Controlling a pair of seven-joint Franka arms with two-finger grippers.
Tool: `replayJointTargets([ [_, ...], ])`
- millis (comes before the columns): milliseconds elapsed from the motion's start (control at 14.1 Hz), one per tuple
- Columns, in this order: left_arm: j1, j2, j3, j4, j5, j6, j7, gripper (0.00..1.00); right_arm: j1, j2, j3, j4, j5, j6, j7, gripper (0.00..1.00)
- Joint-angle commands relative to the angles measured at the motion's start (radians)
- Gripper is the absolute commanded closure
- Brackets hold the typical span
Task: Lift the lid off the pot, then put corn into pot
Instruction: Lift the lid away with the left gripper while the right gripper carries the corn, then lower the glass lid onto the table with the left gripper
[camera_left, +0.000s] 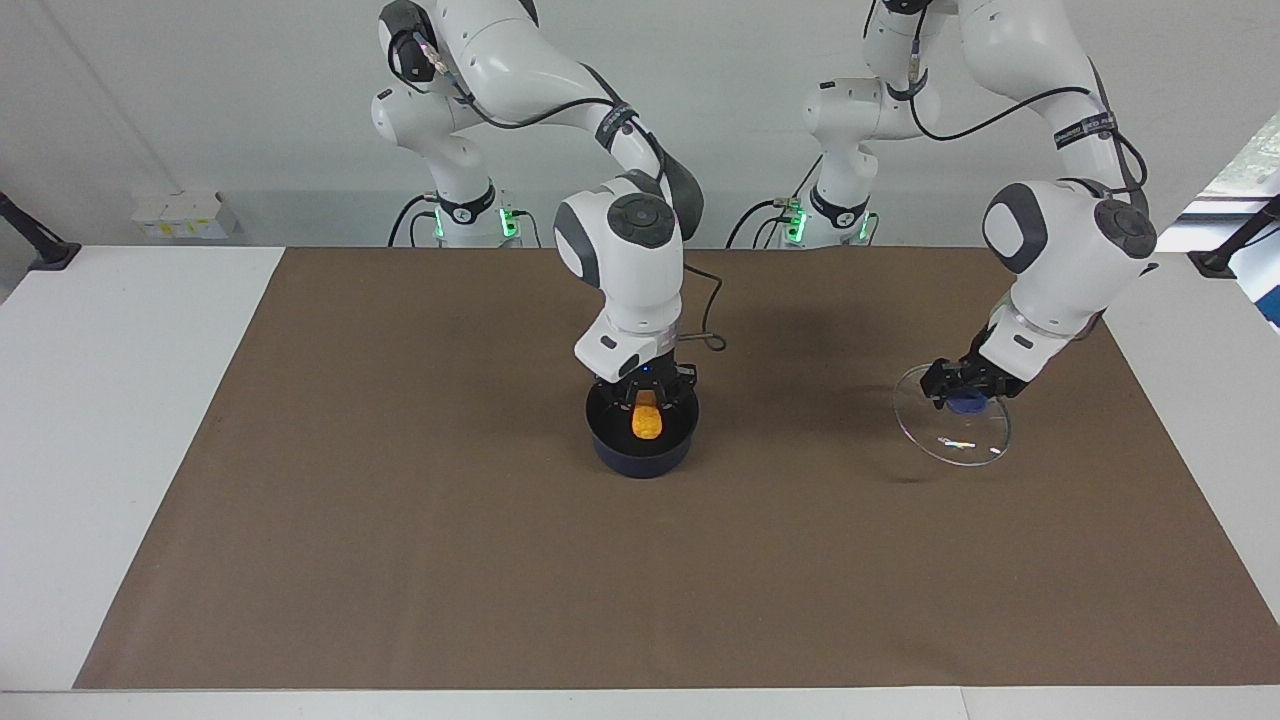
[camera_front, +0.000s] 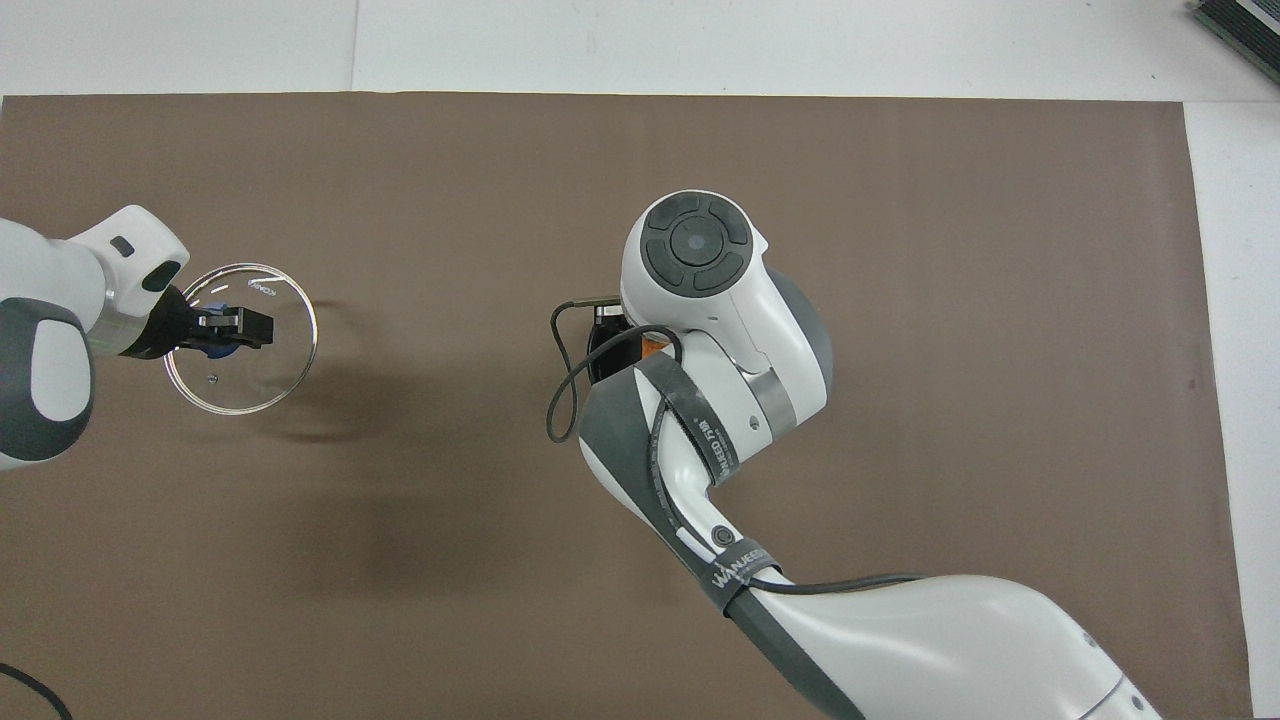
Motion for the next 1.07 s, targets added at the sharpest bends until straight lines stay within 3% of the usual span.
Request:
replayJointTargets([
  [0,0.032,-0.056,-0.010,-0.147,-0.021,0.117,0.076,1.00,-0.010,0.004,0.005,-0.025,0.024,0.033,-0.006,1.00],
  [213,0.038,-0.050,-0.010,-0.248,-0.021,0.225,0.113,1.00,-0.004,0.016,0.005,-0.030,0.026,0.039,-0.016,1.00],
  [284,0.050,-0.050,-0.010,-0.291,-0.021,0.281,0.145,0.95,-0.005,0.022,0.005,-0.031,0.027,0.048,-0.016,1.00],
  [355,0.056,-0.045,-0.010,-0.310,-0.021,0.304,0.159,0.82,-0.007,0.024,0.005,-0.033,0.027,0.049,-0.017,1.00],
  [426,0.058,-0.039,-0.010,-0.307,-0.021,0.303,0.158,0.18,-0.005,0.024,0.005,-0.039,0.027,0.049,-0.022,1.00],
  [497,0.060,-0.039,-0.010,-0.299,-0.022,0.294,0.159,0.00,-0.011,0.024,0.007,-0.047,0.027,0.052,-0.045,1.00],
  [995,0.044,0.007,-0.010,-0.062,-0.024,0.071,0.083,0.00,-0.013,0.022,0.010,-0.082,0.030,0.089,-0.073,1.00],
])
